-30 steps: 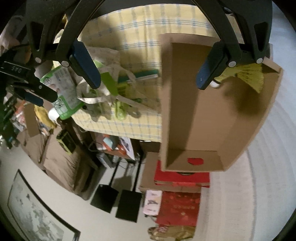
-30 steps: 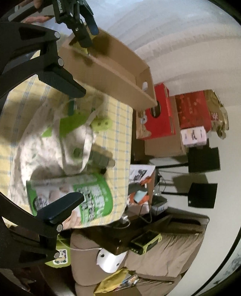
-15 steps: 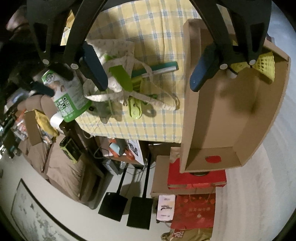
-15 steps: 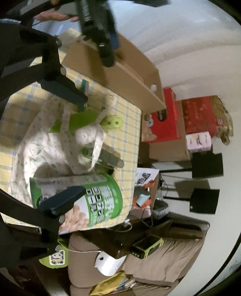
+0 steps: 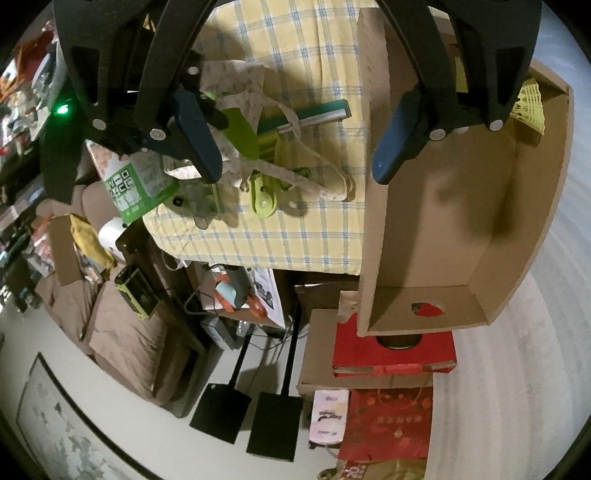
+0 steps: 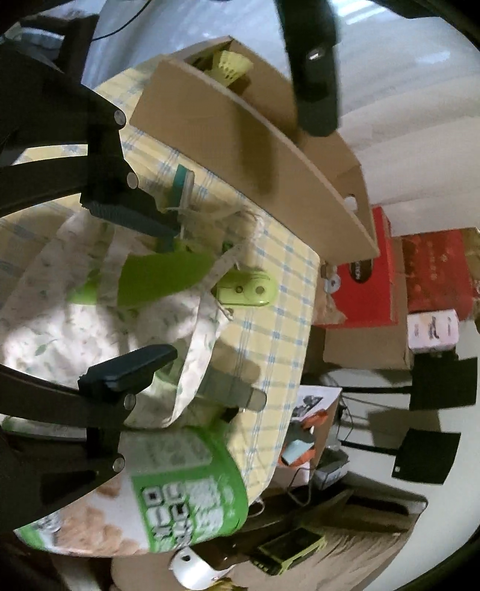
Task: Organize objects
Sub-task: 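Grasp the green leaf-shaped paddle with the right tool and lift it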
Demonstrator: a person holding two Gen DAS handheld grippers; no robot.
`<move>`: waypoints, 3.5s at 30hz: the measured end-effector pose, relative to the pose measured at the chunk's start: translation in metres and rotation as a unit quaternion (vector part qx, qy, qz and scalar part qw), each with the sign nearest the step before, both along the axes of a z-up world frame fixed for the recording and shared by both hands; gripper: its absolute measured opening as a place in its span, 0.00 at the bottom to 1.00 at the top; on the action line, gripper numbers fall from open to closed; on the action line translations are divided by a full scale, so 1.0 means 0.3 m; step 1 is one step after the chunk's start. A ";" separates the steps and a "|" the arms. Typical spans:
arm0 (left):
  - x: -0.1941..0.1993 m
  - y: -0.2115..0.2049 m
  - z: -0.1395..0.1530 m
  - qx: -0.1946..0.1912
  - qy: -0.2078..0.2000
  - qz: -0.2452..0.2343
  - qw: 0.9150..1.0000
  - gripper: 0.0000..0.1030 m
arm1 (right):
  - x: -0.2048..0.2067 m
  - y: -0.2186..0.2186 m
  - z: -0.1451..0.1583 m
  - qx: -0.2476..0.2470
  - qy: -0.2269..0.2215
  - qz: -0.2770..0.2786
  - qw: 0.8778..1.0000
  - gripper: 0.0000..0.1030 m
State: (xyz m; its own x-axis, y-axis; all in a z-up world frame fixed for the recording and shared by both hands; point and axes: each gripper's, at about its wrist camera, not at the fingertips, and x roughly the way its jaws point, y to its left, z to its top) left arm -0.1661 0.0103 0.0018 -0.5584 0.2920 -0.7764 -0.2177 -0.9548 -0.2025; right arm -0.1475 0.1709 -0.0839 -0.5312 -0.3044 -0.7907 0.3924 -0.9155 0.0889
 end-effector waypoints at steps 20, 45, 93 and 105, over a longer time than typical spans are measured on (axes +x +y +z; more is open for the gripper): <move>0.014 0.006 -0.032 0.024 -0.021 -0.008 0.999 0.78 | -0.076 -0.062 -0.135 0.012 -0.042 0.020 0.999 0.33; 0.163 0.056 -0.110 0.038 -0.055 -0.041 0.997 0.78 | 0.001 0.079 0.074 -0.086 -0.010 -0.015 0.996 0.18; 0.126 -0.047 -0.096 0.081 -0.062 -0.006 0.995 0.78 | -0.037 -0.048 -0.081 -0.027 -0.030 0.038 0.998 0.32; 0.143 0.022 -0.111 0.069 -0.074 -0.028 0.994 0.78 | 0.020 0.107 0.123 -0.090 0.016 -0.016 0.996 0.32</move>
